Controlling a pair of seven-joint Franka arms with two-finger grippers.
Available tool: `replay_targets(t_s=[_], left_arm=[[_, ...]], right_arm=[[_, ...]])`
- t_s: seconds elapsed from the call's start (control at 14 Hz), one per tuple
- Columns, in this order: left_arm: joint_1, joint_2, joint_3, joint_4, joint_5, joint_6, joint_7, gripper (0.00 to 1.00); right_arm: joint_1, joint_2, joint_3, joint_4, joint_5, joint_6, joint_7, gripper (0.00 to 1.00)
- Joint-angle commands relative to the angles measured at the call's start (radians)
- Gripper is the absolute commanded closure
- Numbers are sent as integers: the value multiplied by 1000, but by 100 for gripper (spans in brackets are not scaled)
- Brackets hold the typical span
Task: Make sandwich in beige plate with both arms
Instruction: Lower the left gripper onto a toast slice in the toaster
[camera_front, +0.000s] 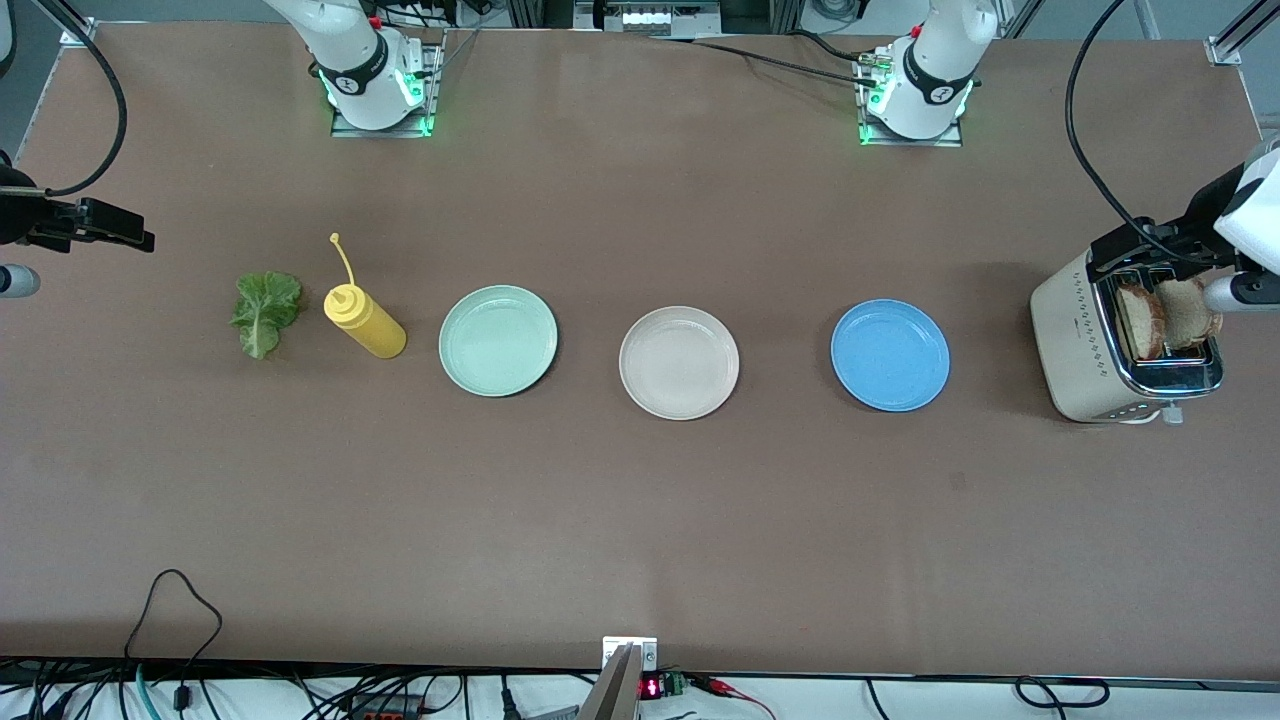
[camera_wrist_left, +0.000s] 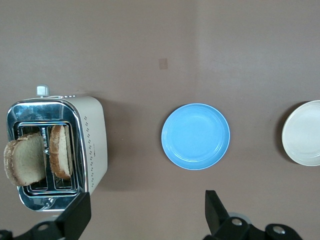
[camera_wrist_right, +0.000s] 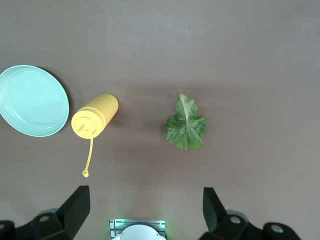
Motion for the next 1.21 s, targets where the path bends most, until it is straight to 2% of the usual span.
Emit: replay_targets(t_s=[0.0, 0.28, 0.5, 0.71, 0.85, 1.14], left_arm=[[8, -25, -4, -18, -14, -11, 6, 0], [5, 14, -1, -10, -6, -22, 2, 0], [20, 51, 2, 1, 44, -86, -3, 0], [145, 140, -2, 42, 35, -30, 98, 0], [166, 206, 4, 50, 43, -16, 196, 0], [291, 301, 2, 44, 38, 0, 204, 0]], right_arm=[[2, -5, 2, 1, 1, -3, -10, 0], [1, -5, 2, 1, 1, -2, -10, 0], [1, -5, 2, 1, 4, -3, -10, 0], [1, -5, 2, 1, 7, 0, -9, 0], [2, -5, 2, 1, 7, 0, -9, 0], [4, -5, 2, 1, 10, 0, -9, 0]])
